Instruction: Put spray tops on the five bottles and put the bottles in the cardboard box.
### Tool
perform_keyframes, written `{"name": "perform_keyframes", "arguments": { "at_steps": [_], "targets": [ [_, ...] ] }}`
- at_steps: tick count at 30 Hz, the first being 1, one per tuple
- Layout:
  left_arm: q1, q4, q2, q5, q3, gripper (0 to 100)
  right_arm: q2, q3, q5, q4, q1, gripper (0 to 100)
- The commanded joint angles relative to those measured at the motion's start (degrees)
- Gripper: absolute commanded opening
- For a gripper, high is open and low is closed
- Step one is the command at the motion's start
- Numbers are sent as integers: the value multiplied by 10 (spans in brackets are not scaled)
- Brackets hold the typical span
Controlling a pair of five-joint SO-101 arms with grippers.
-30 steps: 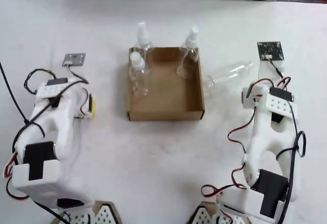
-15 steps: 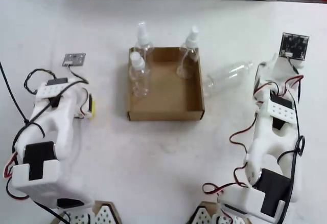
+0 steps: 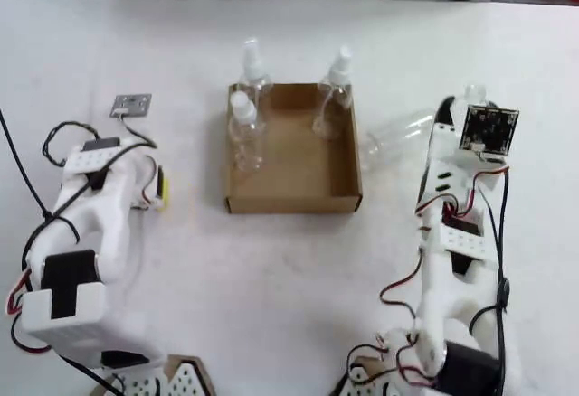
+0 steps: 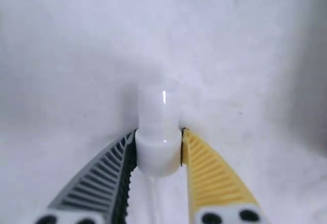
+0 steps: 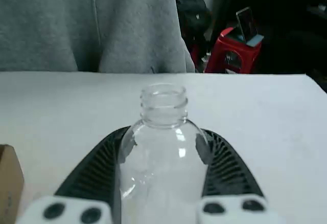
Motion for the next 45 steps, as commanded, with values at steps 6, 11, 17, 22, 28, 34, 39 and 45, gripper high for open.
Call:
{"name": "perform_keyframes", "arguments": {
  "at_steps": [6,11,17,22,28,34,39,45],
  "targets": [
    [-8,-12,-27,-5,-2,21,-221,76,-101,21,-121,15],
    [-7,-12,-27,-5,-2,21,-400,154,-113,83,-196,15],
    [-7,-12,-27,-5,-2,21,-611,244,-113,191,-313,15],
    [-5,-10,-28,-2,-18,21,-733,299,-113,265,-387,15],
    [0,41,-73,0,-100,21,-795,337,-114,323,-419,15],
    [60,113,-213,0,-210,23,-786,338,-149,357,-435,15],
    [153,113,-335,1,-299,23,-785,338,-166,376,-447,15],
    [273,88,-406,24,-409,24,-788,338,-167,406,-448,15]
  ]
}}
